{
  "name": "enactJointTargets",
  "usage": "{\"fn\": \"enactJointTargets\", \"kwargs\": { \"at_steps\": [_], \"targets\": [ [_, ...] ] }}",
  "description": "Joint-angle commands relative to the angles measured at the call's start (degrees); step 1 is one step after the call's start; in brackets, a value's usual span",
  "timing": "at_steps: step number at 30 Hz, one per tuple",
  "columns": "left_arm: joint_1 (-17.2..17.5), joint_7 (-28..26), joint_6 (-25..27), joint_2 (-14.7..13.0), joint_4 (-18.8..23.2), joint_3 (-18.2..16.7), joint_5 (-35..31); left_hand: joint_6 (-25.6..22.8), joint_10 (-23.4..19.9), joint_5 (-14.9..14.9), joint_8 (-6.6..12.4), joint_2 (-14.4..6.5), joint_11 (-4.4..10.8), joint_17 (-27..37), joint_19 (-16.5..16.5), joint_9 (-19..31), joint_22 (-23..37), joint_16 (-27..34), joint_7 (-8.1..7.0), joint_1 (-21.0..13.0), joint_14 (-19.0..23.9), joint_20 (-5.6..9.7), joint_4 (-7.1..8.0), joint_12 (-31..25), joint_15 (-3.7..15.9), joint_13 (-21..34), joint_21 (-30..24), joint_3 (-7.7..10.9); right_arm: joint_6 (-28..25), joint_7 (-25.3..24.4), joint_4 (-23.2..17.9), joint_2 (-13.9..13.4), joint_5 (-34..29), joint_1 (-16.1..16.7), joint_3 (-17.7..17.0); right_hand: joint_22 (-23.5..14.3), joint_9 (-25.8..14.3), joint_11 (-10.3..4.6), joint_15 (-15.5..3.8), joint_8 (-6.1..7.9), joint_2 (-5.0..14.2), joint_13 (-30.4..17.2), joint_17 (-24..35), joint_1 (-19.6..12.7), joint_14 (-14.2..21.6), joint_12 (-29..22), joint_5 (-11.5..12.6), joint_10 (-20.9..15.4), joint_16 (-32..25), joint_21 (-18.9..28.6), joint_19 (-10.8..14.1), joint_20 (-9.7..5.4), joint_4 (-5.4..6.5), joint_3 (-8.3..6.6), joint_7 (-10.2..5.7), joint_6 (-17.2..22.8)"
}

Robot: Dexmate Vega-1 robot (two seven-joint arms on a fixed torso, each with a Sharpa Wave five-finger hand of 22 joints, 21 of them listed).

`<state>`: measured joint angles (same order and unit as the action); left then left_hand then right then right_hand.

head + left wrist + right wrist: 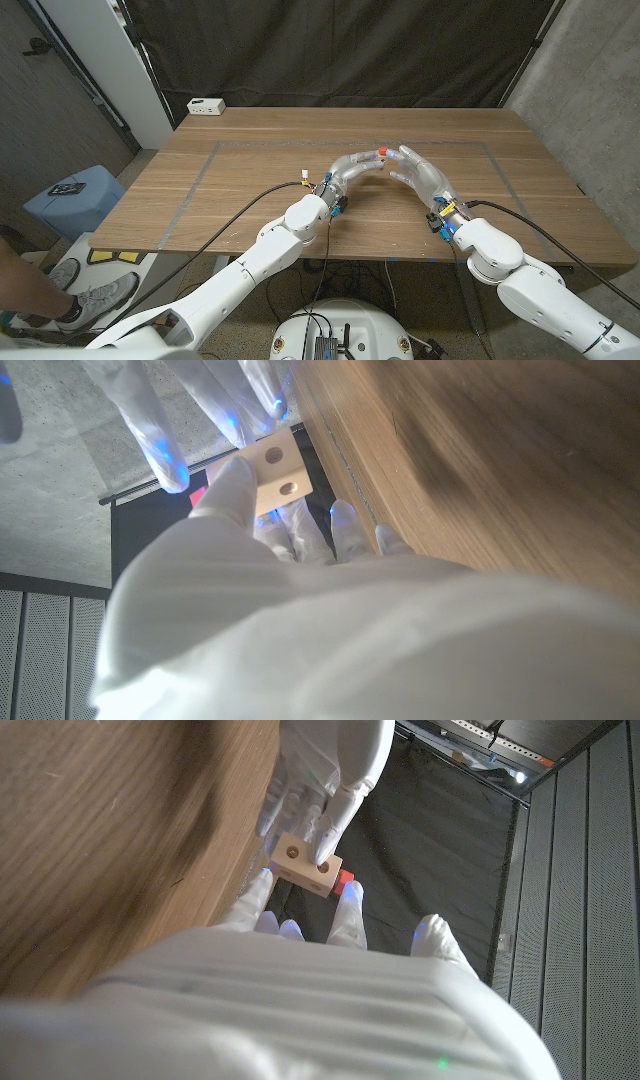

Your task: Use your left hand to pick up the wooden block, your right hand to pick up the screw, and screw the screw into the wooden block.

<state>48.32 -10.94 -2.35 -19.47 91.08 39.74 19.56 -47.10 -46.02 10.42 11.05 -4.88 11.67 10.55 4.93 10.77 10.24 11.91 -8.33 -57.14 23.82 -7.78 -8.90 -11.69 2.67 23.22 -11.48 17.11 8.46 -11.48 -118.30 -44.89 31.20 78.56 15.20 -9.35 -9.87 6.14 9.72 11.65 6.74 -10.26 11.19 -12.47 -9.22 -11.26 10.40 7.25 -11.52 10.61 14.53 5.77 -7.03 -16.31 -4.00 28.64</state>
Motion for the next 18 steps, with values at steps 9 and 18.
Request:
{"fn": "enactJointTargets", "kwargs": {
  "at_steps": [9,18],
  "targets": [
    [0.3,0.1,-0.1,-0.4,0.8,-0.2,-0.1,-0.4,-0.6,0.3,0.28,-0.4,0.01,0.1,0.4,0.2,0.2,0.2,-0.1,-0.1,0.3,-0.21,0.09,-0.6,3.33,0.2,-0.2,0.3,-0.4,0.4,1.0,0.4,0.4,-0.8,-0.5,0.0,-0.2,0.31,0.32,-1.44,-0.43,-0.1,0.1,-0.3,-0.4,0.1,0.2,0.0,-0.2,-0.2,-0.1,0.99,-0.29,0.15,-0.33,-3.2],
    [0.2,0.3,0.1,-0.5,0.9,-0.1,-0.1,-0.4,-0.6,0.3,0.28,-0.4,-0.05,0.1,0.4,0.2,0.2,0.3,-0.1,-0.1,0.2,-0.23,0.1,-0.6,3.32,0.2,-0.2,0.28,-1.0,1.1,1.5,0.2,1.2,-1.4,-0.6,0.0,-0.2,0.61,0.4,-1.84,-0.56,-0.1,0.2,0.0,-0.7,0.3,0.2,0.3,-0.1,-0.4,-0.7,1.3,-0.15,0.31,-0.37,-4.7]
  ]
}}
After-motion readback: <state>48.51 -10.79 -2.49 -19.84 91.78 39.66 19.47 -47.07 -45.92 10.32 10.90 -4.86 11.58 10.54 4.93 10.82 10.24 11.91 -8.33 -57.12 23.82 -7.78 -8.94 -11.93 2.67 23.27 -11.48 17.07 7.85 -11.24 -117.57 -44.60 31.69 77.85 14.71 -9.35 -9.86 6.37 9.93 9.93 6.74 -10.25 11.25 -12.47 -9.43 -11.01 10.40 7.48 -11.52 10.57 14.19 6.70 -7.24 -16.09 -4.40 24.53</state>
